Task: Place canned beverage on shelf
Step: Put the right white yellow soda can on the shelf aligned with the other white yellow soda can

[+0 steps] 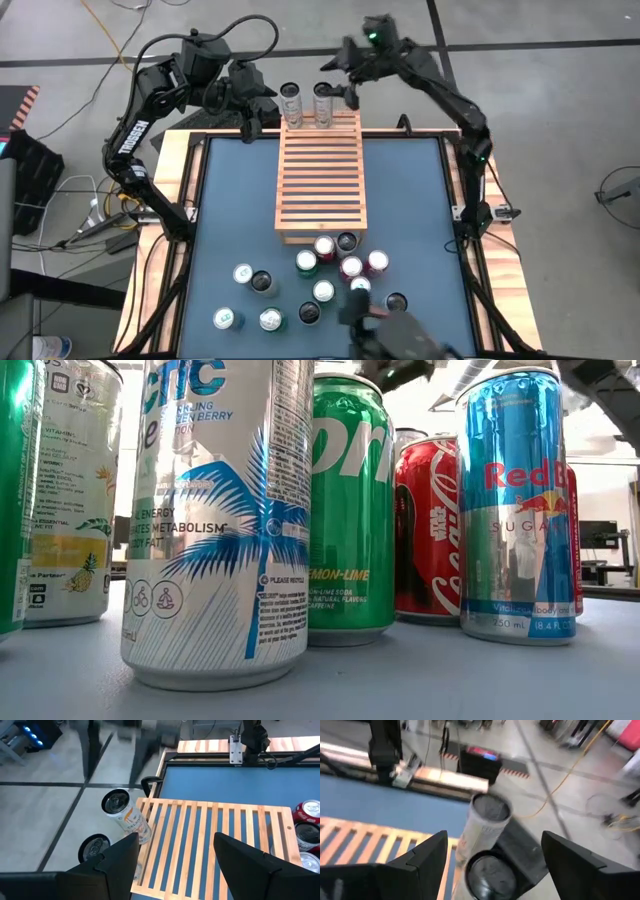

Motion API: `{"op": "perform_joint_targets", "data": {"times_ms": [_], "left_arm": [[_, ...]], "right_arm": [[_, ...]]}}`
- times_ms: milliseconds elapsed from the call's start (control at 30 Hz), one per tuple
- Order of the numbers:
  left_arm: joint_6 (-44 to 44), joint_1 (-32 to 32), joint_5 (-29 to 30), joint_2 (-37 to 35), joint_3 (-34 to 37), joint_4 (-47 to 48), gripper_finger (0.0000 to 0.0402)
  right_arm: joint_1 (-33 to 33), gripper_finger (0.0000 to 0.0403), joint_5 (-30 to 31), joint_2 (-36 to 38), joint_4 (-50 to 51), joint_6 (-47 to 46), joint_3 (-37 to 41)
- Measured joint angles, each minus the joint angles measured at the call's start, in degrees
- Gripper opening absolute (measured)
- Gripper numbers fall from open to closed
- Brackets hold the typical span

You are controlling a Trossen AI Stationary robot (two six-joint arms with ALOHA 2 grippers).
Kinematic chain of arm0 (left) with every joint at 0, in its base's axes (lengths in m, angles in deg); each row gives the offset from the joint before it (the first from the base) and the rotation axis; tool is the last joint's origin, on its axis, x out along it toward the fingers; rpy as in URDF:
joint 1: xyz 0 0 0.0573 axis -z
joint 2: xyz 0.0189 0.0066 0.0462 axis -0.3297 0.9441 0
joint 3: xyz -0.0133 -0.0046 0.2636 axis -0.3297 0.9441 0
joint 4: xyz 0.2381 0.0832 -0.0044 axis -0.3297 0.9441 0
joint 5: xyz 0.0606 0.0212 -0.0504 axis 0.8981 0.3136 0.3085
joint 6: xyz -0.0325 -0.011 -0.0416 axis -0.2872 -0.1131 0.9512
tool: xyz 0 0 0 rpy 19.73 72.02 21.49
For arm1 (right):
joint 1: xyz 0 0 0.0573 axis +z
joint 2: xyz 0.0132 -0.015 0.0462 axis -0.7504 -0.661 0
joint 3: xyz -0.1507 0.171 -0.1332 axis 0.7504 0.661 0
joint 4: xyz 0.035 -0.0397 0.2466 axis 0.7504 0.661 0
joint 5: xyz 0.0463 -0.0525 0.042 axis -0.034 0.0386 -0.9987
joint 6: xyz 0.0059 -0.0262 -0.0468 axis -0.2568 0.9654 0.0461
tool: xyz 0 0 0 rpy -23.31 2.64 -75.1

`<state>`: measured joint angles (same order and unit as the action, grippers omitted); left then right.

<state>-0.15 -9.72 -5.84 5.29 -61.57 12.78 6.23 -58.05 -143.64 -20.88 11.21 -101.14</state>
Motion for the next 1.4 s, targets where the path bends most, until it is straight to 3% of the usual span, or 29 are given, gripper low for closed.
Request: {"op": "perform_joint_targets", "data": {"times_ms": [100,200,400,433,700,1400], "left_arm": [[-0.60,0.02,0.58,0.00,0.00,-0.02,0.0247],[-0.54,0.01,1.94,0.00,0.00,-0.02,0.0247],[-0.07,0.00,2.95,0.00,0.00,-0.06,0.0247],[-0.07,0.00,2.95,0.00,0.00,-0.07,0.0247],[-0.32,0.00,3.04,0.00,0.00,-0.07,0.0247],[-0.03,0.02,3.04,0.00,0.00,0.07,0.0247]], "right_arm": [[-2.40,0.0286,1.46,3.39,-0.17,-0.31,-0.14],[-5.50,0.0238,4.14,4.74,3.41,-2.35,-0.07],[-8.99,0.0039,3.02,4.26,9.85,-3.68,7.56],[-8.87,0.0020,3.01,4.26,9.32,-3.71,9.49],[-4.36,0.0002,5.03,4.22,-0.58,-4.89,18.76],[-2.43,0.0000,6.55,1.44,-10.68,-6.51,19.85]]}}
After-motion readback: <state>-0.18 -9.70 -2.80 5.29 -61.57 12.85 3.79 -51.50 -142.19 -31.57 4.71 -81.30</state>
